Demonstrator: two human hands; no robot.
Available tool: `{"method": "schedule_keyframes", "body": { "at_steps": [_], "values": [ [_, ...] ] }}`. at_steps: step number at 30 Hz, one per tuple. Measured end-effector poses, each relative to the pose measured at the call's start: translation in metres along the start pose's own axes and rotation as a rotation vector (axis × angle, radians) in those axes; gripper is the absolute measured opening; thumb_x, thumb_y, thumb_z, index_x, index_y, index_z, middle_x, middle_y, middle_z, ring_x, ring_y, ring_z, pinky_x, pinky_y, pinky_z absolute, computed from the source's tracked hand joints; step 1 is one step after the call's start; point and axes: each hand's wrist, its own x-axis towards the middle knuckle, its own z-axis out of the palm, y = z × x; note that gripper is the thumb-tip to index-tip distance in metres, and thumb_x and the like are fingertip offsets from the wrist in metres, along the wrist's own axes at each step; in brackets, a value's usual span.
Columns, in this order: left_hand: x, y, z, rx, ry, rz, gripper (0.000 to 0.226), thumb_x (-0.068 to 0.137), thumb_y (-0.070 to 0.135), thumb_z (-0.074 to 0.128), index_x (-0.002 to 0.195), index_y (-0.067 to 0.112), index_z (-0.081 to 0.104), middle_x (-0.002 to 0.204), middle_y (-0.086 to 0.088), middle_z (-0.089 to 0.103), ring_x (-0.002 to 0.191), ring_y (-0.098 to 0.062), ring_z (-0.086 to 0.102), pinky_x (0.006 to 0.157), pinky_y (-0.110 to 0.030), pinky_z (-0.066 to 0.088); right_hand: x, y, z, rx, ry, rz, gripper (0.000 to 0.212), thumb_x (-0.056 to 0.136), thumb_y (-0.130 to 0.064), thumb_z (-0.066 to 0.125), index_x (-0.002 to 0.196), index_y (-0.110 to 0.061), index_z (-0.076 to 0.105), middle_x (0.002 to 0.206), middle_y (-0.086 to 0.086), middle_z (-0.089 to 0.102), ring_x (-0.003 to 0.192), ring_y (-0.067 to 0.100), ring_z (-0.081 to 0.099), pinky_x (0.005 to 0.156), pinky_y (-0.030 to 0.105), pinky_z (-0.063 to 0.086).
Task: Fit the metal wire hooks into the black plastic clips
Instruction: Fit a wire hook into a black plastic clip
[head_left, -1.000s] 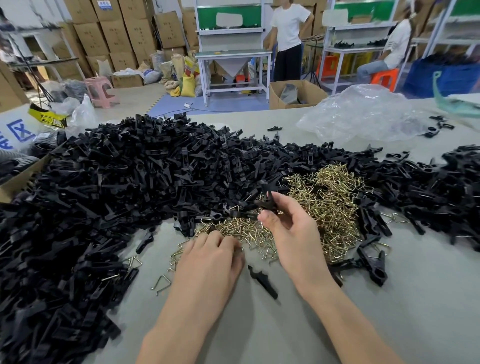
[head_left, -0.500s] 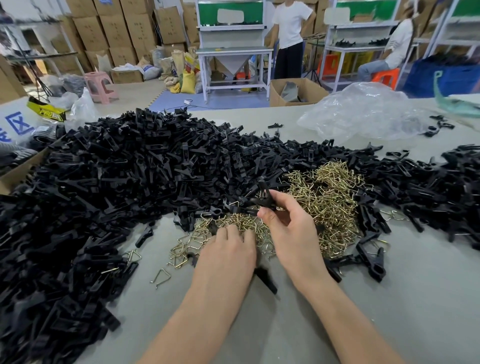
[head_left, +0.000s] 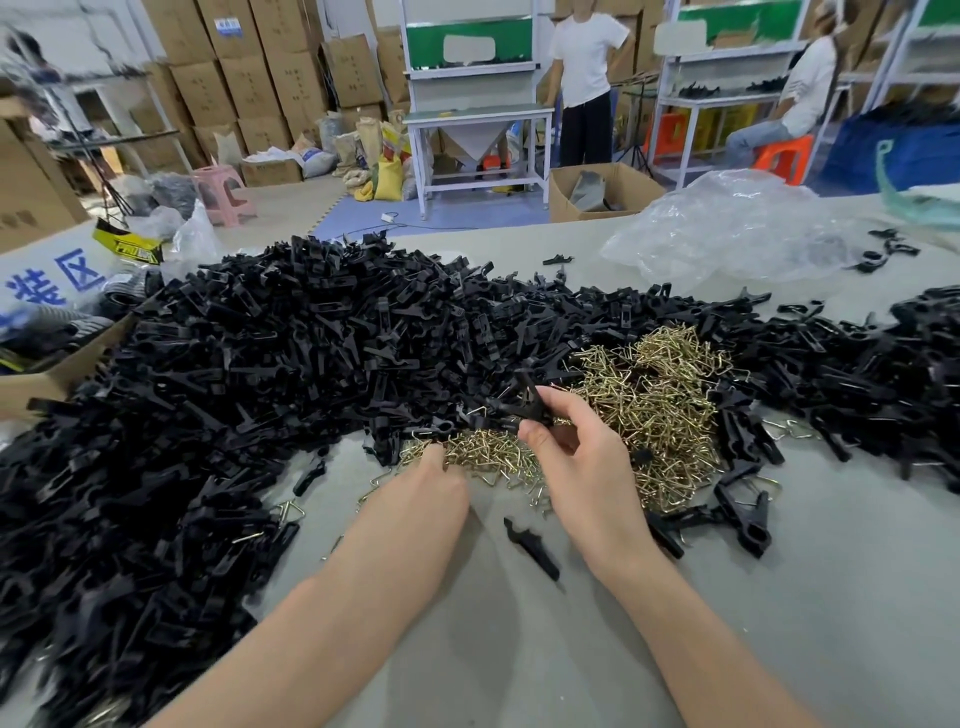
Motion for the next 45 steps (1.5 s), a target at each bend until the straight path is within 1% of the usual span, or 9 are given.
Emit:
{"method": "schedule_keyframes", "body": {
  "at_steps": [5, 9, 11, 14, 19, 25, 34, 39, 45],
  "values": [
    [0.003, -0.01, -0.006, 0.246, -0.011, 0.138, 0.029, 0.094, 0.001, 0.049, 0.122, 0.01, 0.048, 0.122, -0.005, 0.045, 0.115, -0.023, 0.052, 0.076, -0.029, 0.039, -0.001, -0.001, 0.001, -0.013, -0.007, -0.002, 0.032, 0.098, -0.021, 0.065, 0.123, -0.041, 0.062, 0.097, -0.012, 0.067, 0.066, -0.005, 0.055, 0.057, 0.011, 0.042],
    [0.011, -0.016, -0.01, 0.323, 0.024, 0.288, 0.021, 0.103, 0.021, 0.036, 0.116, 0.015, 0.051, 0.115, -0.001, 0.05, 0.109, -0.021, 0.053, 0.079, -0.029, 0.034, -0.003, -0.004, 0.001, -0.047, -0.017, -0.023, 0.031, 0.099, -0.021, 0.065, 0.119, -0.044, 0.06, 0.101, -0.012, 0.067, 0.071, -0.007, 0.057, 0.062, 0.009, 0.043],
    [0.008, -0.025, -0.012, 0.011, 0.094, 0.194, 0.015, 0.097, 0.037, 0.041, 0.099, 0.026, 0.051, 0.097, 0.011, 0.052, 0.09, -0.01, 0.056, 0.073, -0.024, 0.033, -0.003, -0.005, 0.001, -0.06, -0.021, -0.03, 0.031, 0.098, -0.02, 0.065, 0.123, -0.039, 0.063, 0.103, -0.009, 0.068, 0.074, -0.007, 0.058, 0.064, 0.008, 0.043],
    [-0.001, -0.023, -0.014, -0.819, 0.28, -0.147, 0.013, 0.088, 0.04, 0.049, 0.08, 0.03, 0.054, 0.07, 0.005, 0.064, 0.058, -0.006, 0.055, 0.056, -0.024, 0.045, -0.003, -0.007, 0.001, -0.092, -0.031, -0.062, 0.031, 0.098, -0.017, 0.066, 0.123, -0.035, 0.065, 0.109, -0.012, 0.067, 0.087, -0.007, 0.061, 0.073, 0.006, 0.044],
    [-0.001, 0.003, 0.0, -1.437, 0.355, -0.355, 0.02, 0.098, 0.013, 0.05, 0.08, 0.012, 0.059, 0.064, 0.006, 0.06, 0.059, -0.009, 0.054, 0.061, -0.025, 0.047, -0.007, -0.008, 0.003, -0.244, -0.101, -0.168, 0.038, 0.098, -0.01, 0.064, 0.13, -0.031, 0.065, 0.116, -0.018, 0.061, 0.106, -0.005, 0.058, 0.092, 0.006, 0.041],
    [0.001, -0.012, 0.011, -1.491, 0.451, -0.352, 0.026, 0.099, 0.012, 0.051, 0.074, 0.014, 0.06, 0.062, 0.005, 0.056, 0.059, -0.011, 0.052, 0.057, -0.017, 0.046, -0.007, -0.006, 0.002, -0.256, -0.144, -0.175, 0.038, 0.101, -0.01, 0.06, 0.132, -0.031, 0.064, 0.112, -0.02, 0.059, 0.1, -0.002, 0.06, 0.086, 0.007, 0.041],
    [0.0, 0.0, 0.012, -1.507, 0.321, -0.326, 0.025, 0.098, 0.028, 0.055, 0.074, 0.025, 0.064, 0.06, 0.008, 0.057, 0.061, -0.009, 0.052, 0.06, -0.019, 0.046, -0.01, -0.009, 0.005, -0.334, -0.215, -0.241, 0.037, 0.099, -0.011, 0.062, 0.133, -0.026, 0.065, 0.112, -0.017, 0.059, 0.069, -0.013, 0.056, 0.078, 0.008, 0.041],
    [-0.001, 0.004, 0.009, -1.583, 0.346, -0.385, 0.02, 0.098, 0.025, 0.055, 0.084, 0.015, 0.065, 0.063, 0.007, 0.061, 0.062, -0.008, 0.056, 0.074, -0.034, 0.049, -0.011, -0.012, 0.005, -0.348, -0.196, -0.247, 0.038, 0.098, -0.012, 0.065, 0.133, -0.026, 0.065, 0.107, -0.016, 0.06, 0.082, -0.006, 0.059, 0.079, 0.006, 0.039],
    [-0.001, 0.007, 0.007, -1.575, 0.335, -0.416, 0.019, 0.098, 0.023, 0.056, 0.087, 0.012, 0.067, 0.064, 0.007, 0.064, 0.062, -0.006, 0.059, 0.075, -0.031, 0.053, -0.012, -0.012, 0.007, -0.35, -0.195, -0.255, 0.039, 0.095, -0.009, 0.069, 0.13, -0.026, 0.065, 0.107, -0.018, 0.061, 0.096, -0.002, 0.059, 0.086, 0.006, 0.04]
  ]
}}
